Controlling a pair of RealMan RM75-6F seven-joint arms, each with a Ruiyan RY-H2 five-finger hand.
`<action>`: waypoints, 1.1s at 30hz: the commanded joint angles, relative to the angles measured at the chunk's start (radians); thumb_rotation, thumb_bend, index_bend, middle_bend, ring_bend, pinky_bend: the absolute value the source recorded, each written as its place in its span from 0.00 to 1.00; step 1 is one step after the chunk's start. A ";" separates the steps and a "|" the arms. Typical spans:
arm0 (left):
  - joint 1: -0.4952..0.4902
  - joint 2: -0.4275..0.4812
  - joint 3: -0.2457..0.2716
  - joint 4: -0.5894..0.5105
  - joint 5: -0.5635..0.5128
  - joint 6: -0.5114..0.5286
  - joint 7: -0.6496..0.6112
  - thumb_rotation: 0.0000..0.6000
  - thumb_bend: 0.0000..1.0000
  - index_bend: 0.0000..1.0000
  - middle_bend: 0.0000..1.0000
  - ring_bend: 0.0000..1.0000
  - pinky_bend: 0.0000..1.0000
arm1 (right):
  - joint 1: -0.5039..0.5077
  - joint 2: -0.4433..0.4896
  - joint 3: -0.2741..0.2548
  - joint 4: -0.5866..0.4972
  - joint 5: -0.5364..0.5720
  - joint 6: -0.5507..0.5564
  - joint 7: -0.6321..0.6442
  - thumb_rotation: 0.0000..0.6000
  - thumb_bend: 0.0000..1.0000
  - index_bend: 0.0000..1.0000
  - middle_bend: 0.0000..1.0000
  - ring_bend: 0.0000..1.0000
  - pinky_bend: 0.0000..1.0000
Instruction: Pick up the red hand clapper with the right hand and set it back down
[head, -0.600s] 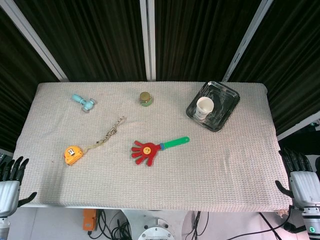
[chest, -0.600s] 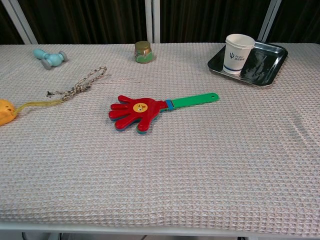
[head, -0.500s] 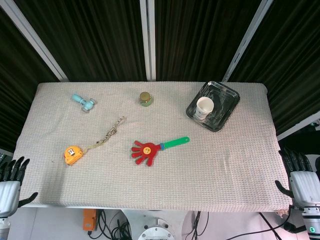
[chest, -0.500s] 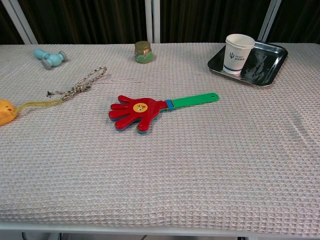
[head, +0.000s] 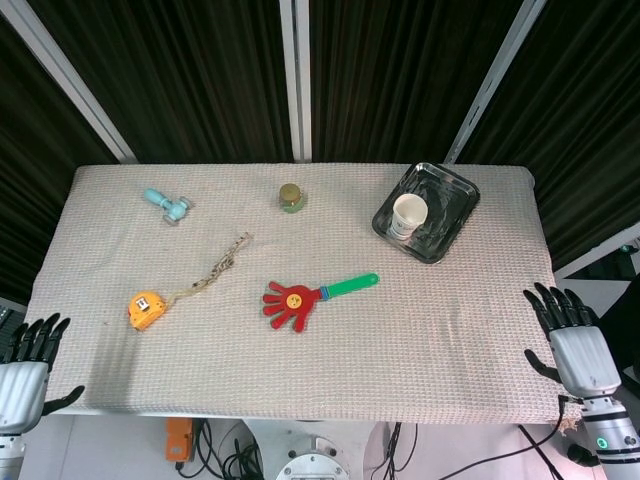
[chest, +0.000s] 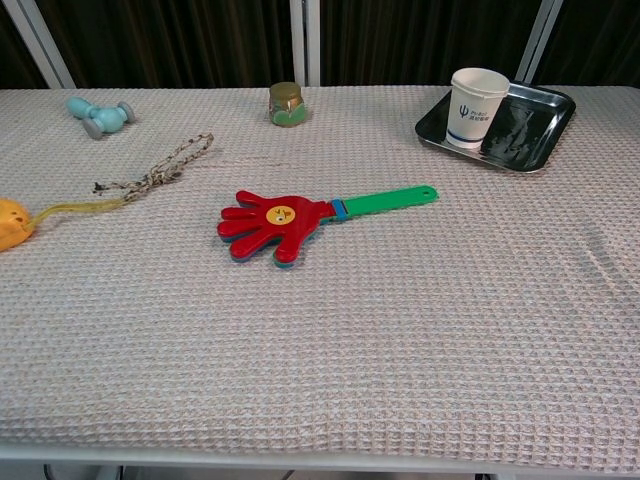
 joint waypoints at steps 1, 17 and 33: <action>0.005 -0.005 -0.002 0.003 -0.002 0.000 -0.022 1.00 0.02 0.04 0.02 0.00 0.01 | 0.119 0.026 0.043 -0.093 0.015 -0.158 -0.034 1.00 0.19 0.00 0.00 0.00 0.00; 0.015 -0.035 -0.014 0.044 0.001 -0.007 -0.095 1.00 0.03 0.04 0.03 0.00 0.01 | 0.598 -0.298 0.191 -0.096 0.501 -0.641 -0.463 1.00 0.21 0.00 0.00 0.00 0.00; 0.021 -0.029 -0.013 0.051 0.005 -0.020 -0.139 1.00 0.02 0.04 0.03 0.00 0.01 | 0.824 -0.556 0.203 0.082 0.803 -0.590 -0.619 1.00 0.20 0.02 0.01 0.00 0.00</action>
